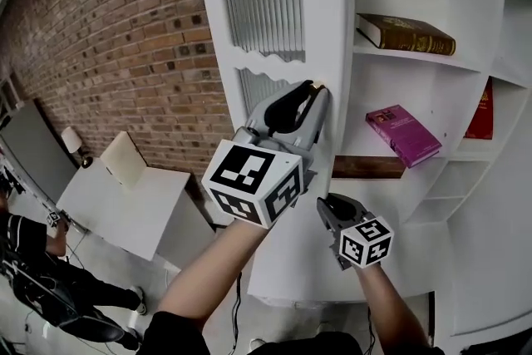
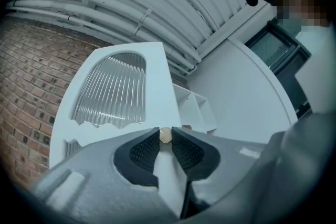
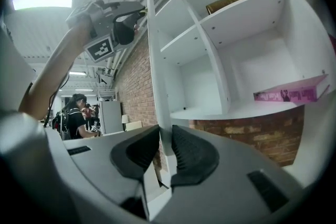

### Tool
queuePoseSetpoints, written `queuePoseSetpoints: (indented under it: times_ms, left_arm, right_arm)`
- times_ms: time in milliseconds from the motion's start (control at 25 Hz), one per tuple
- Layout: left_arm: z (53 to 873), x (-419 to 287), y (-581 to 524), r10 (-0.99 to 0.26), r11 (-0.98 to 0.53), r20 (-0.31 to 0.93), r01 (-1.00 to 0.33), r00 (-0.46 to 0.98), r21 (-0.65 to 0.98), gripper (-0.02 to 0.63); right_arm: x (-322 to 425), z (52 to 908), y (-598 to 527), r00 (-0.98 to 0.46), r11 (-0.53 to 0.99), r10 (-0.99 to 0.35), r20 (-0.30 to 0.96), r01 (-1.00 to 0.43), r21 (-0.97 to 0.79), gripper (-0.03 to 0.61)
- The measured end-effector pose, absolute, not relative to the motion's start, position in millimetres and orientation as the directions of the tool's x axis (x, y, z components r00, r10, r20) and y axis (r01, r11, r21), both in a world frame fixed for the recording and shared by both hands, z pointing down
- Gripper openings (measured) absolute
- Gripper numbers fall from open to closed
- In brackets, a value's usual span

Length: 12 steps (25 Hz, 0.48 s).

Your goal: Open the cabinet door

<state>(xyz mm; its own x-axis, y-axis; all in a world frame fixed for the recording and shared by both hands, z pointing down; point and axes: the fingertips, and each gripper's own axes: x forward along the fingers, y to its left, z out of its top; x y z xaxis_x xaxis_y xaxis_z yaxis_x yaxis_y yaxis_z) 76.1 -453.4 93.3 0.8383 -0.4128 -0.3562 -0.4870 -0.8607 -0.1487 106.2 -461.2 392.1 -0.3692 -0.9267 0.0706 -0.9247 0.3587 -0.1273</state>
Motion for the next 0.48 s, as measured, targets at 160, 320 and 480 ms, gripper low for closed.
queuePoseSetpoints:
  times_ms: [160,320,480]
  left_arm:
    - [93.3,57.2,-444.3,-0.375,-0.884,-0.359,-0.447,0.854,-0.14,0.081]
    - [92.5,34.9,-436.4,-0.341,-0.904,-0.371,-0.41,0.864,-0.124,0.081]
    - [91.1,12.6,-431.9,-0.308,-0.926,-0.369,-0.366,0.877,-0.097,0.081]
  right_arm:
    - [86.9,392.0,-449.4,-0.334,0.323,-0.939,0.082,-0.938,-0.129,0.071]
    - [64.6,390.9,-438.1,-0.305,0.293,-0.948,0.089,-0.948,-0.124,0.071]
    - [41.2,389.7,-430.0,-0.251,0.24,-0.962,0.109,-0.965,-0.11,0.069]
